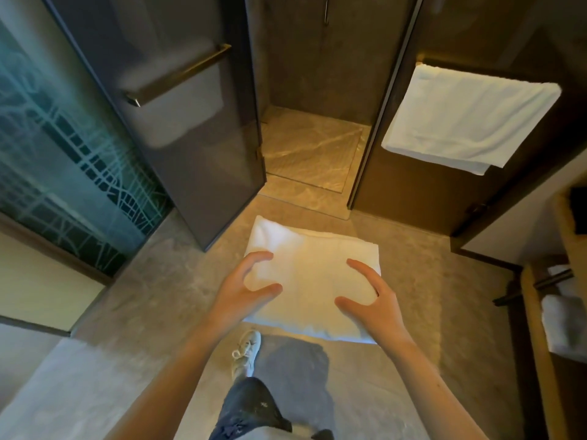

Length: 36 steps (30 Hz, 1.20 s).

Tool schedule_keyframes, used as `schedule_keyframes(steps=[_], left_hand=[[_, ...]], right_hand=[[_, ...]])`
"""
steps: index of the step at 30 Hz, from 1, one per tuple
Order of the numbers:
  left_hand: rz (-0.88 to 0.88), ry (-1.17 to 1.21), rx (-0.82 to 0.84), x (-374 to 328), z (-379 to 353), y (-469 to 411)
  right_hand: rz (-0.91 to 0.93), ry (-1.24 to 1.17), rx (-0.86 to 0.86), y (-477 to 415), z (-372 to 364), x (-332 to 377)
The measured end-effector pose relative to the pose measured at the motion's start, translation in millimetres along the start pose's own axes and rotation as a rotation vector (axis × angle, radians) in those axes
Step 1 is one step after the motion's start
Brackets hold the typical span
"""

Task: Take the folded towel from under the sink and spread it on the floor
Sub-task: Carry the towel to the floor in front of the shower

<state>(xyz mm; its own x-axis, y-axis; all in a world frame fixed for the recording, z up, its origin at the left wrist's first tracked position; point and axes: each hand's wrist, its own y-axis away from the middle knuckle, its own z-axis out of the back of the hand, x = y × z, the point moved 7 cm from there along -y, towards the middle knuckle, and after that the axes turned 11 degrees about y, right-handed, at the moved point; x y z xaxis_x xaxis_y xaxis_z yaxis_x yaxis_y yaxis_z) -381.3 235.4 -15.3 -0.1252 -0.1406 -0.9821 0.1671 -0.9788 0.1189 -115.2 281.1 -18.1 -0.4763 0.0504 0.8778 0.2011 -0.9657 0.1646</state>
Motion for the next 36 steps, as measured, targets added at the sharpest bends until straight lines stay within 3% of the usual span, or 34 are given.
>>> schedule_keyframes(steps=[12, 20, 27, 31, 36], left_hand=[[-0.010, -0.023, 0.074, 4.1, 139.3, -192.8], [0.016, -0.021, 0.131, 6.7, 161.5, -292.5], [0.087, 0.004, 0.137, 62.2, 138.2, -355.4], [0.212, -0.046, 0.145, 122.3, 126.0, -398.8], [0.279, -0.045, 0.339, 211.9, 100.1, -453.6]], right_hand=[[-0.050, 0.051, -0.066, -175.2, -106.5, 80.0], [-0.079, 0.080, -0.121, -257.0, -126.3, 96.3], [-0.078, 0.055, -0.086, -325.9, -136.9, 39.6], [-0.119, 0.022, -0.082, -368.7, -153.5, -13.9], [-0.223, -0.014, -0.095, -414.0, -191.3, -100.0]])
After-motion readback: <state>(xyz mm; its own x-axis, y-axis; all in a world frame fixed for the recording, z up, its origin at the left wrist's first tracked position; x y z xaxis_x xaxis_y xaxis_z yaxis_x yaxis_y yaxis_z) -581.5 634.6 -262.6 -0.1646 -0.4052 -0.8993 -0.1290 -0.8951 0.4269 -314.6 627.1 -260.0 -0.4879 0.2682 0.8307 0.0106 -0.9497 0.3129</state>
